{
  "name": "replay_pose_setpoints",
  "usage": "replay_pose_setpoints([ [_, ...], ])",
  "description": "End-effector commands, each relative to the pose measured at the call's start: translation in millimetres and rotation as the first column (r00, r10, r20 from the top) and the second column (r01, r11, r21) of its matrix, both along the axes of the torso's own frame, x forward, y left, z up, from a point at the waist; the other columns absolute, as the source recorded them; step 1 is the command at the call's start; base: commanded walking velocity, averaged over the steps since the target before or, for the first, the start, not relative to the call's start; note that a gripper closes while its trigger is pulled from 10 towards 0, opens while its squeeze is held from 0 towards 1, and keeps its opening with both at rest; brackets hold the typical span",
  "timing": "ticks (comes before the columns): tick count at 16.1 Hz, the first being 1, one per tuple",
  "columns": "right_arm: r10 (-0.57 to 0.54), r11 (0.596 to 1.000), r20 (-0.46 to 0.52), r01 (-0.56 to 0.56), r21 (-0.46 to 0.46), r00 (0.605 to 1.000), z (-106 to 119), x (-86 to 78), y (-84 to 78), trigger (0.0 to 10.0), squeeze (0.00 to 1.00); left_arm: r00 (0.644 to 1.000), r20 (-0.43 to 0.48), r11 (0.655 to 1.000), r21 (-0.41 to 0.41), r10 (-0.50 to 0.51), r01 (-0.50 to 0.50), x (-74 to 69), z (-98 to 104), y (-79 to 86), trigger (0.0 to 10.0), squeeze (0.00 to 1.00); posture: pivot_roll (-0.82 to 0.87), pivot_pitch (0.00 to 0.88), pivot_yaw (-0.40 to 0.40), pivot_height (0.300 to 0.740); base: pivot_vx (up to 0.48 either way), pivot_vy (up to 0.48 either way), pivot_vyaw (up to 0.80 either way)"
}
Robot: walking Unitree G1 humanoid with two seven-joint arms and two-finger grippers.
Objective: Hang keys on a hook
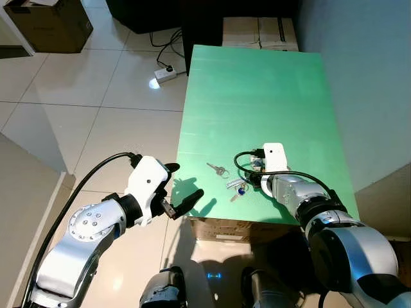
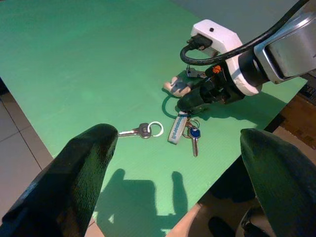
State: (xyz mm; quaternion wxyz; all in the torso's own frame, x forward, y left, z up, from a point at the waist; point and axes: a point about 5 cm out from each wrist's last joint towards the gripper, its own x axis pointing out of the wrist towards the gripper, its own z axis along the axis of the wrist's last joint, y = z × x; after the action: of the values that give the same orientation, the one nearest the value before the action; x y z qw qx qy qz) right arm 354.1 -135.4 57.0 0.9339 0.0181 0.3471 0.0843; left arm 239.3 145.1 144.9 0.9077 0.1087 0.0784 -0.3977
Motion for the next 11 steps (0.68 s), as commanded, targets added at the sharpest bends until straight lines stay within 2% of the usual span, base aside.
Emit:
replay_pose_setpoints([
  [1,0.009,1.0,-0.035,-0.009,-0.008,0.999,-5.4,-4.0,-0.6,0.0,0.0,1.0,-0.011,1.0,0.009,-0.021,0.021,-2.4,-0.7,-1.6,10.0,0.0,0.09,0.267,0.054,0.74,0.0,0.0,0.0],
  [11,0.003,1.0,-0.032,-0.004,-0.031,0.999,-9.1,-6.4,-7.6,0.0,0.0,1.0,-0.006,1.0,0.007,-0.023,0.023,2.1,-1.1,0.1,10.0,0.0,0.08,0.26,0.07,0.74,0.0,0.0,0.0],
])
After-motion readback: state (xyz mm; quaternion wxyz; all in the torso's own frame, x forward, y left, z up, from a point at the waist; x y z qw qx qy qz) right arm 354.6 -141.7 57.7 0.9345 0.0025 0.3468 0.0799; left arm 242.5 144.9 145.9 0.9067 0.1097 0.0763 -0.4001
